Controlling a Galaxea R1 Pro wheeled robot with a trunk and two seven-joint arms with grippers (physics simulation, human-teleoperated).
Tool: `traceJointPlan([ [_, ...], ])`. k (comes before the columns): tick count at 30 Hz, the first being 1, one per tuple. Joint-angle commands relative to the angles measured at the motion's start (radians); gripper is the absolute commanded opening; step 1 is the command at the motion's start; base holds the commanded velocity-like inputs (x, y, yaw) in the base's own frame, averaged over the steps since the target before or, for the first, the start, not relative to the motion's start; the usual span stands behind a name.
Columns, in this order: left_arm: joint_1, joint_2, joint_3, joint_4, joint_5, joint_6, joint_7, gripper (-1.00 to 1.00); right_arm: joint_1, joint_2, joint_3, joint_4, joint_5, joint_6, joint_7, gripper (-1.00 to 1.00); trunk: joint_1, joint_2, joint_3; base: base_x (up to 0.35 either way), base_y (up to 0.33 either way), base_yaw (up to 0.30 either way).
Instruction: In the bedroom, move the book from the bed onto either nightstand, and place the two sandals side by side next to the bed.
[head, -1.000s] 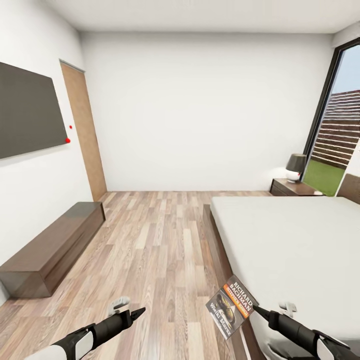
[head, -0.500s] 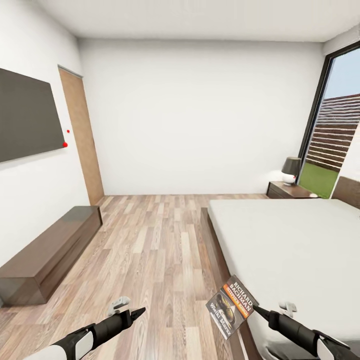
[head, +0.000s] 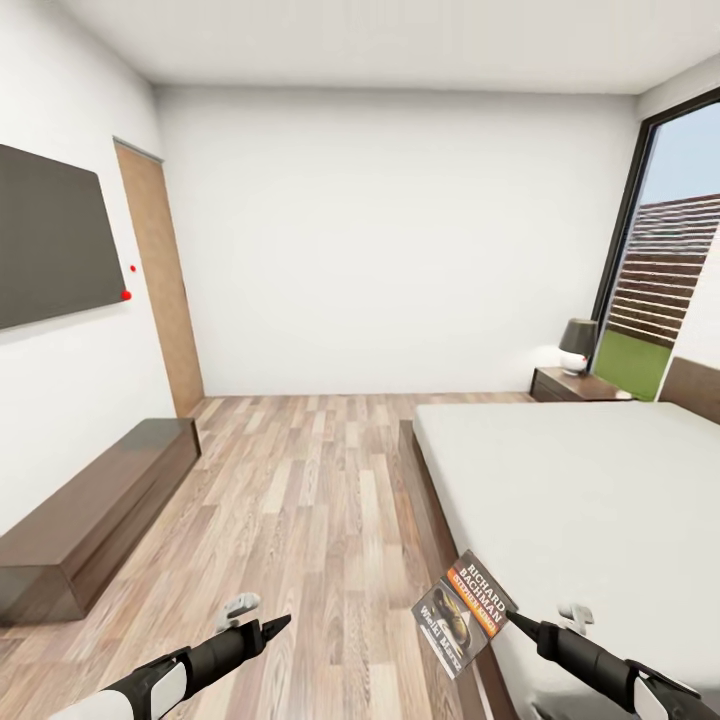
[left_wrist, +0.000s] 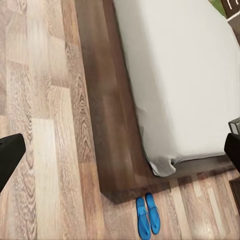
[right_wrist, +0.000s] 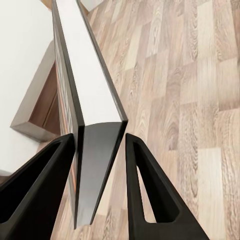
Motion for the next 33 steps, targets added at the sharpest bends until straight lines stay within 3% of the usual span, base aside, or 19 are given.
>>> traceJointPlan([
  [1,-0.001,0.000,-0.001,0.001,0.004,0.001,-0.003,1.00,-0.001,0.000,-0.010,-0.001,0.010,0.004,0.004,-1.00,0.001,-0.001,-0.001,0.246,0.000,-0.002],
  [17,-0.001,0.001,-0.001,0.001,0.004,0.001,-0.003,1.00,-0.001,0.000,-0.010,-0.001,0.010,0.006,0.004,-1.00,0.001,-0.001,-0.001,0.312,0.005,0.000],
  [33,-0.001,0.001,-0.001,0.001,0.004,0.001,-0.003,1.00,-0.001,0.000,-0.010,0.000,0.010,0.004,0.004,-1.00,0.001,-0.001,-0.001,0.297,0.129,0.000],
])
